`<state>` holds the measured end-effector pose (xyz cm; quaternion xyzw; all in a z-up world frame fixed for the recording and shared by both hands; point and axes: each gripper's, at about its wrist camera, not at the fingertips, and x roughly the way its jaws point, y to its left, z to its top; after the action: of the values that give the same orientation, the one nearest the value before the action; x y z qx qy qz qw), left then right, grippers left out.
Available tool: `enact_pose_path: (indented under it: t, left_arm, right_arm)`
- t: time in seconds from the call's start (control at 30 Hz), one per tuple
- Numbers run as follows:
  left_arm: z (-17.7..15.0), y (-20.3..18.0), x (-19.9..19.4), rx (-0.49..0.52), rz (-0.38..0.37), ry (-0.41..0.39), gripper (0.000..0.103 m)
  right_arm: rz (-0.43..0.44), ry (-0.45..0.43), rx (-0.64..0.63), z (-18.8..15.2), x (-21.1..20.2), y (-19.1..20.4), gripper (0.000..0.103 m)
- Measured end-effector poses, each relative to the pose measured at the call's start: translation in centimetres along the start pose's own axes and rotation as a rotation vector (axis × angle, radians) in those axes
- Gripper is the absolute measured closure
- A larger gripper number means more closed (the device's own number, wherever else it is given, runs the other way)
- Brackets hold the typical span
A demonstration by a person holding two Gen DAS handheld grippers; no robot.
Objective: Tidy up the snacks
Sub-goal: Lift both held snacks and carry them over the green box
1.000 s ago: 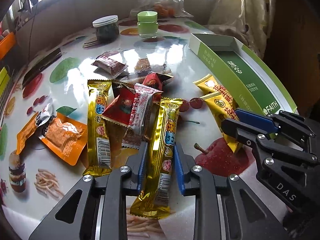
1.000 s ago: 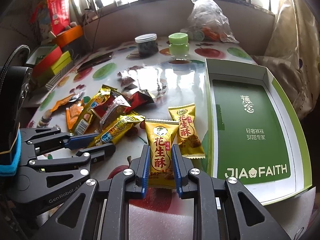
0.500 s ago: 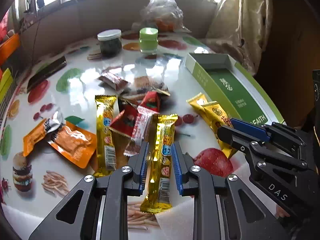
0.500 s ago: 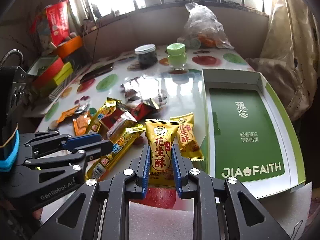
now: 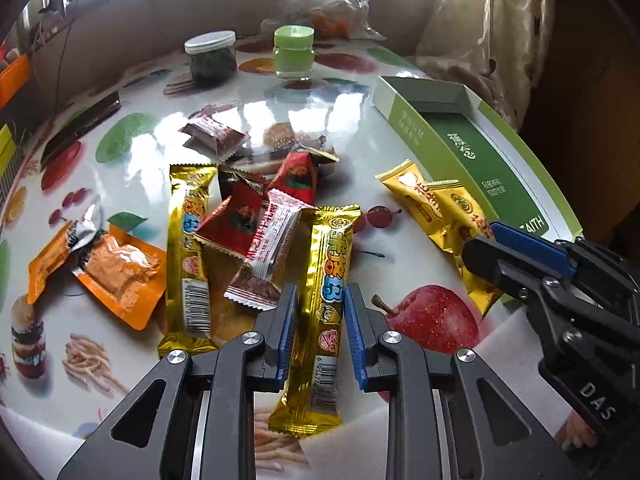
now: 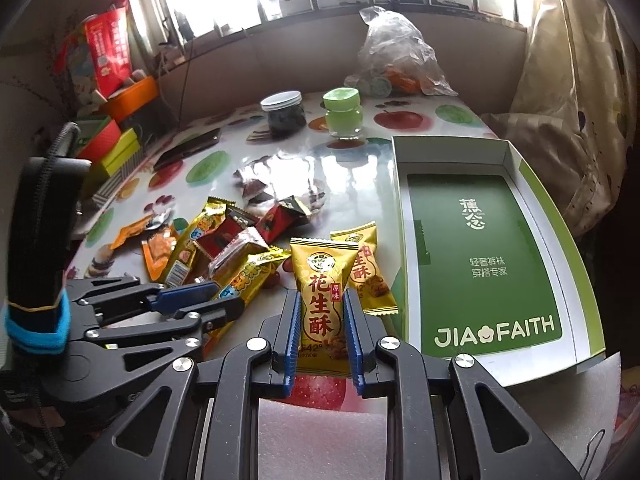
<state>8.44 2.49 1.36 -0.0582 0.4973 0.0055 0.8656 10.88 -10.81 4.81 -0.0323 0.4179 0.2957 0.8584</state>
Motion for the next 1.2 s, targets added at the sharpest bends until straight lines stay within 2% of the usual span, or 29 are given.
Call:
enact_pose_path:
  t: [0.4,0.87,1.2]
  left_arm:
    - [0.0,-0.4,0.6,0.017,0.026,0.006,0.079]
    - [1.7,0.0,-3.4,0.001,0.001,-0.090,0.079]
    - [4.1,-1.3,-4.4,0.013,-0.021,-0.135,0.079]
  right_arm:
    - [-0.013,-0.006,0.017,-0.1,-0.5,-0.4,0.083]
    - [-0.012,-0.059,0.044,0.8,-1.8,-1.0,0.083]
    - [-0.062,-0.097,0.085,1.6,-3.1,-3.3,0.083]
